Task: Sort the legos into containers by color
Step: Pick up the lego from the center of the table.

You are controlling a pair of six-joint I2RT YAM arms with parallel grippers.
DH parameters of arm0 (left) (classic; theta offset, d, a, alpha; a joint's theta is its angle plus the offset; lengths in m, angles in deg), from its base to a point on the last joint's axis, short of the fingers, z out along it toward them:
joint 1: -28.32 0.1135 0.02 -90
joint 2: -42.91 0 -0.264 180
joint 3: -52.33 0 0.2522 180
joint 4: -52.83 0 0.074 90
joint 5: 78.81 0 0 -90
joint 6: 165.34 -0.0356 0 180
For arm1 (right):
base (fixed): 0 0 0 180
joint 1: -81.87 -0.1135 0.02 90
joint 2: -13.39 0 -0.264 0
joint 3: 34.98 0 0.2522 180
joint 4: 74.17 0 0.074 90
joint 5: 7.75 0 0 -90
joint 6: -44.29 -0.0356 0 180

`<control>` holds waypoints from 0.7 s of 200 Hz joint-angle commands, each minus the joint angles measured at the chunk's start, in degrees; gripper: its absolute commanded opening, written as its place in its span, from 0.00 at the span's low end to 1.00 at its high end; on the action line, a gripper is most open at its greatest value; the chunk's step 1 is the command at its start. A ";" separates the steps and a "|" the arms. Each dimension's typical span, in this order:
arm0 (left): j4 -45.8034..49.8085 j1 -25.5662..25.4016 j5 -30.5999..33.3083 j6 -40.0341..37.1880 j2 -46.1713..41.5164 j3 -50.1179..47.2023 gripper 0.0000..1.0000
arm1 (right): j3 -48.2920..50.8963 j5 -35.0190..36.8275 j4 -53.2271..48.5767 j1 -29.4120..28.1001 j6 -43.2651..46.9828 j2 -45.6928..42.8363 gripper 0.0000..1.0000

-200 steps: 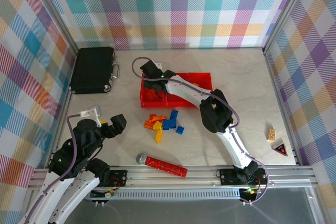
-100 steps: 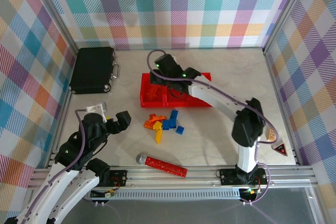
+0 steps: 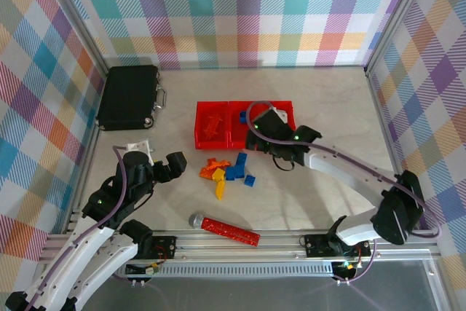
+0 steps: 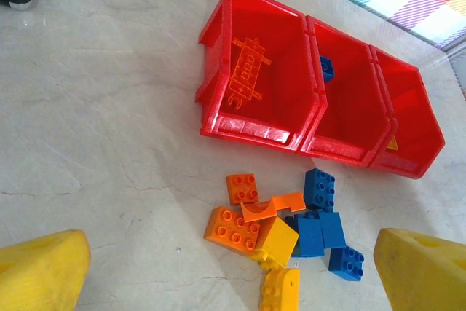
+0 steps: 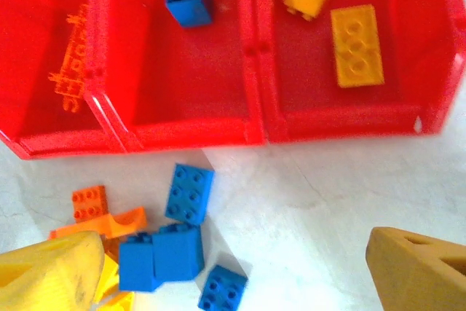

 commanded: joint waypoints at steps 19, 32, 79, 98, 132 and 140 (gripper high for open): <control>-2.03 -0.57 -0.39 0.54 0.25 -1.68 0.99 | 8.84 -7.60 0.92 0.35 -8.35 -3.07 0.88; -2.37 -0.58 -0.95 0.54 0.52 -1.73 1.00 | 9.39 -10.12 0.69 0.29 -9.09 -1.77 0.87; -1.69 -0.58 -0.74 -0.26 0.20 -1.39 1.00 | 7.55 -13.59 0.37 -2.86 -10.83 5.48 0.86; -1.37 -0.58 -0.54 -0.44 0.00 -1.46 1.00 | 6.18 -14.15 1.23 -4.80 -11.62 8.84 0.86; -1.22 -0.58 -0.66 -0.87 -0.26 -1.64 1.00 | 3.28 -13.39 0.70 -7.45 -12.87 15.32 0.86; -1.10 -0.58 -0.89 -1.08 -0.31 -1.55 0.99 | 2.72 -12.55 0.08 -7.94 -13.12 16.25 0.86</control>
